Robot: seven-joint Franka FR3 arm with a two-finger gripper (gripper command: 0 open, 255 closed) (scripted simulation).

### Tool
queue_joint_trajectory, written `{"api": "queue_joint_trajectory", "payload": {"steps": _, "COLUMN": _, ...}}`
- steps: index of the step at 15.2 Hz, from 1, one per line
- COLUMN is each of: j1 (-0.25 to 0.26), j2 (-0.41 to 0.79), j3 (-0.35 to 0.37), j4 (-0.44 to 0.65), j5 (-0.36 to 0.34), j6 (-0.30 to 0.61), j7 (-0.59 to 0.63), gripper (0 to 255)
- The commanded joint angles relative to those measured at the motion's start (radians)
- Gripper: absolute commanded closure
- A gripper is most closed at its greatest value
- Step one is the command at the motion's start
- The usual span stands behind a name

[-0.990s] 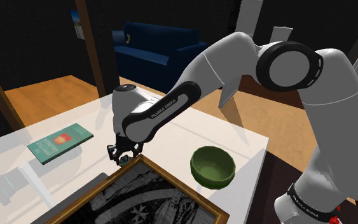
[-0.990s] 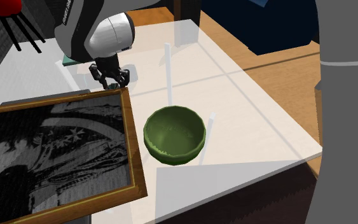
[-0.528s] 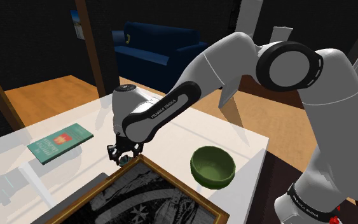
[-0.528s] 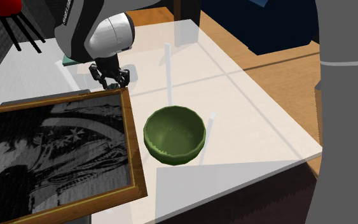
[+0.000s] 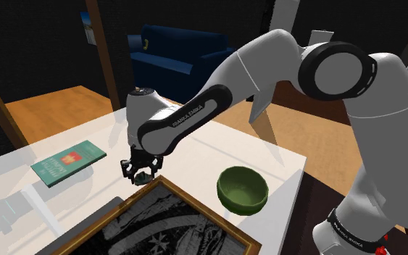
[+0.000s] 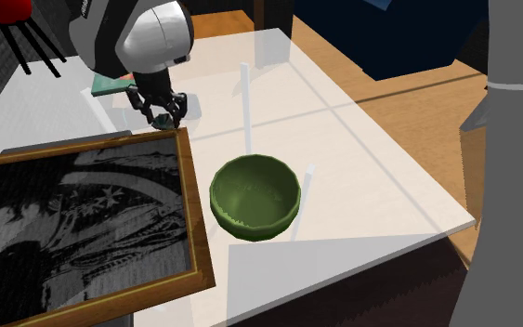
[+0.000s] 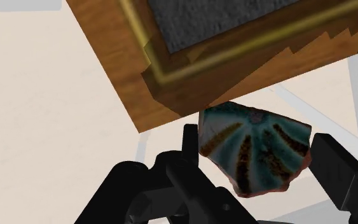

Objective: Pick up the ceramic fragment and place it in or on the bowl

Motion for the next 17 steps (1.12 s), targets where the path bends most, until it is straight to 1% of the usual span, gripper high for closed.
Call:
{"api": "queue_joint_trajectory", "payload": {"steps": 1, "j1": -0.003, "j2": -0.018, "j3": 0.005, "j4": 0.003, "j5": 0.006, "j6": -0.021, "j7": -0.002, "gripper": 255}}
{"api": "queue_joint_trajectory", "payload": {"steps": 17, "j1": -0.019, "j2": -0.126, "j3": 0.030, "j4": 0.061, "j5": 0.043, "j6": -0.184, "j7": -0.016, "gripper": 255}}
